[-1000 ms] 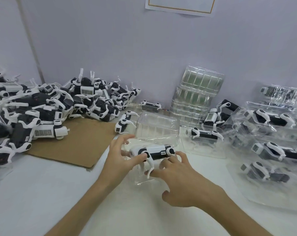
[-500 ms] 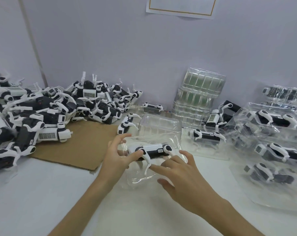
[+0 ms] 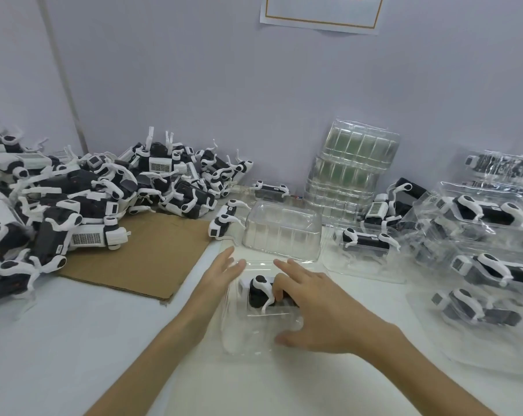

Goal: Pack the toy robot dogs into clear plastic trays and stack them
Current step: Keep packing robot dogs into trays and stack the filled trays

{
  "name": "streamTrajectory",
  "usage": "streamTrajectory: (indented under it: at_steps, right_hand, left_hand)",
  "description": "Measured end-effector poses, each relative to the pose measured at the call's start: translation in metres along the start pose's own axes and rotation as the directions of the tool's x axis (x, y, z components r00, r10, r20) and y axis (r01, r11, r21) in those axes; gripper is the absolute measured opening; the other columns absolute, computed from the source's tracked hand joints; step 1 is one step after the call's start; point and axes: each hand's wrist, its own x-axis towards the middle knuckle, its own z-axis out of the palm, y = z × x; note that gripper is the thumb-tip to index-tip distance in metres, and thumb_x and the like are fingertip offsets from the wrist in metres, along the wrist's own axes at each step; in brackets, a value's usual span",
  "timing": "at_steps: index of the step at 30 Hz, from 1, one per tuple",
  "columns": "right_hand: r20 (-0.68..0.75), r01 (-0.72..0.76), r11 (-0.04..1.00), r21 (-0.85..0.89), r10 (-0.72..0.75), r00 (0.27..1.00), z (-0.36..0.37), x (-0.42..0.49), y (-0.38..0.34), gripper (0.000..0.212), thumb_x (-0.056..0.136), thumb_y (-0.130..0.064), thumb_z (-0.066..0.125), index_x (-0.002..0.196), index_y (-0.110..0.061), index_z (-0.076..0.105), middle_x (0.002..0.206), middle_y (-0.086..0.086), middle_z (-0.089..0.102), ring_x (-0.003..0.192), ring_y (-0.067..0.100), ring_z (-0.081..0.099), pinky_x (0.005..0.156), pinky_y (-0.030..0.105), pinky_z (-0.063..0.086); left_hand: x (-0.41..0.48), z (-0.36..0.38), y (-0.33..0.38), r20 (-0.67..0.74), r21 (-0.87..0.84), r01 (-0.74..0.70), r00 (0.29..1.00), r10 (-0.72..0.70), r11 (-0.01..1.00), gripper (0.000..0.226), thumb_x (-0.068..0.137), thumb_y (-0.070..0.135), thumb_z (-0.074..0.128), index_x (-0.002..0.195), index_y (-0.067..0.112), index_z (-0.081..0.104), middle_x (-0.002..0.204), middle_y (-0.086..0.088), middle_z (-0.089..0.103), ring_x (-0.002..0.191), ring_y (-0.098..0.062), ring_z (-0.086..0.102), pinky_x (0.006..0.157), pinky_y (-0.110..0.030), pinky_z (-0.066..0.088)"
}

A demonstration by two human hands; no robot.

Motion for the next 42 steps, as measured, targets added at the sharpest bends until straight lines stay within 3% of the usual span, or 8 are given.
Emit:
streamTrajectory:
  at_steps: [3,6,12,19,23,28,37,42]
  right_hand:
    - [-0.033,0.028,0.999,0.038,-0.026,0.999,-0.013,0.010,0.009,0.032,0.081,-0.050,0.072,0.091,-0.035,0.046,0.120,-0.019,0.058,0.116,0.001,0.051,0.084,0.010,0.032]
    - [-0.044,0.036,0.998,0.043,-0.034,0.998,-0.027,0.015,0.010,0.029,0.086,-0.051,0.069,0.084,-0.033,0.046,0.079,-0.018,0.053,0.074,-0.003,0.049,0.062,0.021,0.037]
    - [-0.217,0.005,0.966,0.257,0.053,0.975,-0.063,0.040,0.017,0.030,0.085,-0.059,0.058,0.088,-0.030,0.054,0.090,-0.021,0.066,0.090,0.007,0.067,0.077,0.037,0.057]
    - [-0.563,0.016,1.000,0.010,-0.008,0.827,-0.091,0.133,0.036,0.020,0.094,-0.037,0.064,0.095,-0.021,0.052,0.074,-0.006,0.065,0.061,0.020,0.055,0.060,0.031,0.043]
    - [-0.541,-0.094,0.984,-0.153,-0.004,0.841,-0.092,0.198,0.061,0.017,0.096,-0.029,0.061,0.093,-0.019,0.048,0.078,-0.005,0.057,0.068,0.026,0.053,0.073,0.029,0.028]
    - [-0.402,-0.253,0.902,-0.350,0.099,0.910,-0.067,0.264,0.104,0.008,0.096,-0.014,0.052,0.100,-0.019,0.048,0.106,0.001,0.071,0.096,0.028,0.066,0.077,0.034,0.030]
    - [-0.412,-0.454,0.827,-0.331,0.307,0.858,-0.038,0.323,0.149,0.016,0.090,-0.007,0.055,0.098,-0.018,0.047,0.103,0.008,0.068,0.096,0.030,0.062,0.082,0.039,0.032]
    - [-0.198,-0.465,0.835,-0.294,0.422,0.884,-0.034,0.327,0.175,0.036,0.095,-0.023,0.049,0.128,-0.011,0.046,0.139,0.011,0.053,0.132,0.030,0.043,0.110,0.051,0.027]
  left_hand:
    - [0.005,-0.006,-0.001,-0.179,-0.341,-0.013,0.982,-0.051,0.940,0.036,0.101,0.033,0.051,0.136,0.028,0.052,0.139,0.005,0.053,0.120,-0.016,0.059,0.106,-0.039,0.044]
    - [0.009,-0.020,0.002,-0.368,-0.467,-0.065,0.921,-0.126,0.882,0.029,0.102,0.030,0.048,0.127,0.020,0.059,0.130,-0.001,0.057,0.108,-0.019,0.065,0.083,-0.034,0.052]
    - [0.010,-0.030,0.001,-0.442,-0.588,-0.062,0.860,-0.256,0.806,0.028,0.099,0.025,0.048,0.120,0.011,0.060,0.121,-0.004,0.059,0.096,-0.023,0.070,0.072,-0.032,0.054]
    - [0.009,-0.004,-0.026,-0.349,0.266,-0.134,0.910,0.225,0.955,0.021,0.098,0.018,0.054,0.105,0.036,0.063,0.124,0.013,0.058,0.103,0.002,0.059,0.079,-0.009,0.041]
    - [0.011,0.013,-0.051,0.119,0.932,-0.195,0.961,0.251,0.306,0.054,0.100,0.050,0.036,0.152,0.040,0.027,0.163,0.016,0.009,0.152,-0.008,0.010,0.120,-0.032,0.007]
    - [0.014,0.017,-0.044,0.202,0.945,-0.244,0.958,0.202,0.215,0.060,0.068,0.056,0.037,0.100,0.030,0.080,0.113,0.000,0.074,0.098,-0.021,0.074,0.087,-0.037,0.035]
    - [0.038,0.012,-0.056,0.198,0.951,-0.282,0.870,0.451,0.126,0.038,0.091,0.058,0.024,0.102,0.031,0.048,0.087,0.006,0.077,0.074,-0.013,0.075,0.077,-0.033,0.037]
    - [0.036,0.014,-0.058,0.171,0.959,-0.249,0.890,0.423,0.135,0.053,0.097,0.058,0.005,0.104,0.029,0.049,0.090,0.004,0.078,0.077,-0.015,0.076,0.079,-0.032,0.037]
